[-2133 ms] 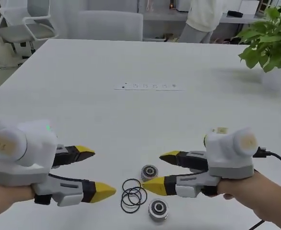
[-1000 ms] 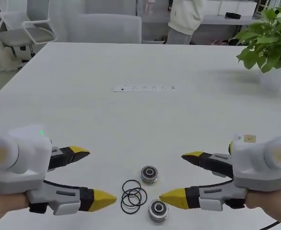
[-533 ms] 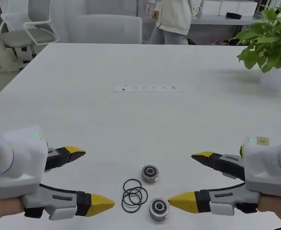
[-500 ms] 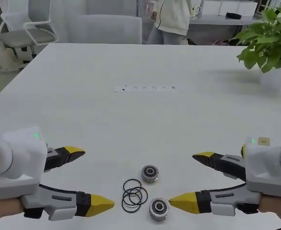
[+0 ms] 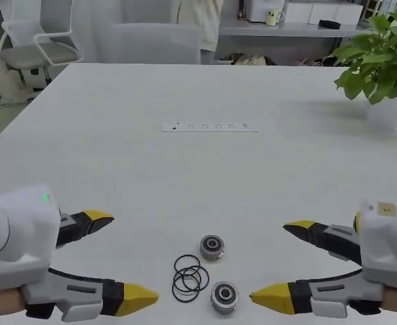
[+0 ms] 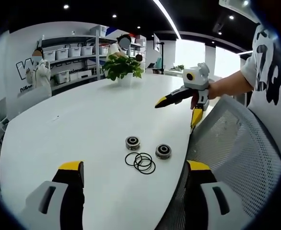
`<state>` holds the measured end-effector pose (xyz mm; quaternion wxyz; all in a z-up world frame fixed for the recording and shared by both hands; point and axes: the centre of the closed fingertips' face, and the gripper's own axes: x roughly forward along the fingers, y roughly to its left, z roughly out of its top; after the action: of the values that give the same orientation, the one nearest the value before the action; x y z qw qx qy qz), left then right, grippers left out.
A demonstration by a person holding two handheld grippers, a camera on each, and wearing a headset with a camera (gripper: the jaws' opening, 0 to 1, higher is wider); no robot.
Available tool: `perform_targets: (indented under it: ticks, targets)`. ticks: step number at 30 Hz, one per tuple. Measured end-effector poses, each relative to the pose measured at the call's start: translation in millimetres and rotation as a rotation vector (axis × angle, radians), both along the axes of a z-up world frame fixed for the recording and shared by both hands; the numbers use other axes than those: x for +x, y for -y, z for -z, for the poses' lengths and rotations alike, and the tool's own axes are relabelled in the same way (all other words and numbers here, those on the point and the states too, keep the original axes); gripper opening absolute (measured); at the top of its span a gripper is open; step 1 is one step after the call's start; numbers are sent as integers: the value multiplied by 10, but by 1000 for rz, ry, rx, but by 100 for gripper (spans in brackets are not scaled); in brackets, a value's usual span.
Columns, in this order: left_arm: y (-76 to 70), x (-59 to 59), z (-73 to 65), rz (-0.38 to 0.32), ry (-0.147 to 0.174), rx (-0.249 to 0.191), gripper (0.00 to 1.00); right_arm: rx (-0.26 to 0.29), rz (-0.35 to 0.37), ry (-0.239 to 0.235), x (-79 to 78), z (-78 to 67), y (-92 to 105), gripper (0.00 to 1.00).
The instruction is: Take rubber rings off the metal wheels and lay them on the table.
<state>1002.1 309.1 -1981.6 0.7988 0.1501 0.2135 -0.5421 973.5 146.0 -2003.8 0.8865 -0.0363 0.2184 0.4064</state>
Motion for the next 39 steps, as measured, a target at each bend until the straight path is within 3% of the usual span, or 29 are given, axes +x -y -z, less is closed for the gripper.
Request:
perform_targets:
  ticks: [21,39]
  targets:
    - [-90,-29,15,-16,1,3,90,-32,19,9,-113,20,108,99]
    - [-128,-43,36,-28,-2,5,91,-60,20,13,-179,31,169,99]
